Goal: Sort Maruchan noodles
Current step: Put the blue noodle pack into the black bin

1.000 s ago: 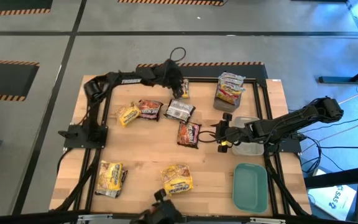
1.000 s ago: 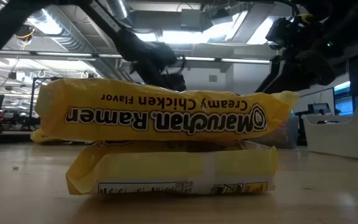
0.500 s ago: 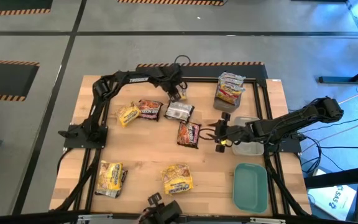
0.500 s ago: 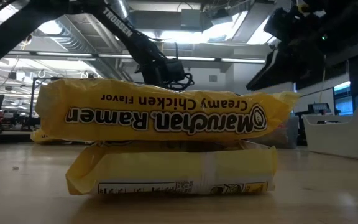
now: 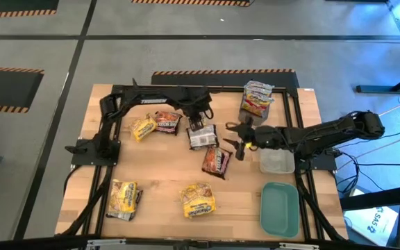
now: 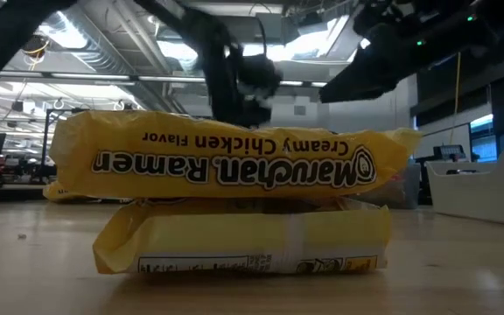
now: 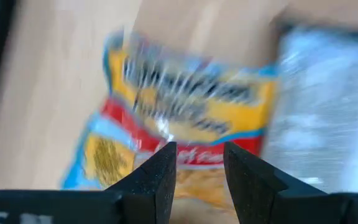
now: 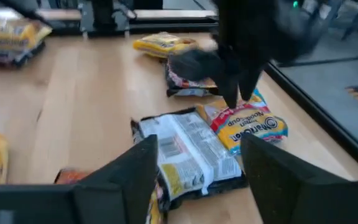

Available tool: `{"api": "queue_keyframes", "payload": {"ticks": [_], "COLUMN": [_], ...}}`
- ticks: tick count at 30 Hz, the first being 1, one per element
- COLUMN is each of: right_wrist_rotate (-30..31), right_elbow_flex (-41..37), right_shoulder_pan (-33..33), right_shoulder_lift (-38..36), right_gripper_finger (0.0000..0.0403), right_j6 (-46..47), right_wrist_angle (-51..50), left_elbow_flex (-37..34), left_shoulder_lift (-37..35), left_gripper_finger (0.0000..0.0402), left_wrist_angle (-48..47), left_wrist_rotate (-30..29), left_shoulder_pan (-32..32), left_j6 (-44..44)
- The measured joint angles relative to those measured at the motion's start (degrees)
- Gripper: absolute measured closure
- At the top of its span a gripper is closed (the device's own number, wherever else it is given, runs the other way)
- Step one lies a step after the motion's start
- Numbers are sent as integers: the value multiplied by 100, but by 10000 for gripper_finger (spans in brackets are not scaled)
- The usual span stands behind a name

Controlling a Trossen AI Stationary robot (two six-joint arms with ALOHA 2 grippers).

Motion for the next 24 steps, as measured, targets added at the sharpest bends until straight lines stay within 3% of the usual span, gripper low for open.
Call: {"api": "queue_keyframes", "payload": {"ticks": [4, 9, 17, 21, 24], "right_wrist_rotate": [-486, -973, -1113, -1797, -2493], "right_elbow_flex": [32, 665, 2262, 2822, 3074], "right_shoulder_pan": [-529, -1180, -2028, -2477, -2790], "right_shoulder_lift": [170, 829, 2172, 2769, 3165], "right_gripper_finger": [141, 105, 109, 118, 123], "right_j6": [402, 969, 1356, 1214, 1485], "right_wrist_angle": [208, -434, -1735, -1801, -1873], "left_elbow_flex": [-156, -1472, -3926, -4663, -4972], "left_shoulder_lift": [-560, -1392, -2133, -2036, -2022], "left_gripper_finger": [274, 274, 274, 274, 274], "left_wrist_angle": [65, 1276, 4644, 6233, 6566], "left_wrist_rotate": [-51, -61, -12, -40, -66], "left_shoulder_pan": [-144, -95, 99, 110, 183], "left_j6": [233, 301, -177, -352, -497]}}
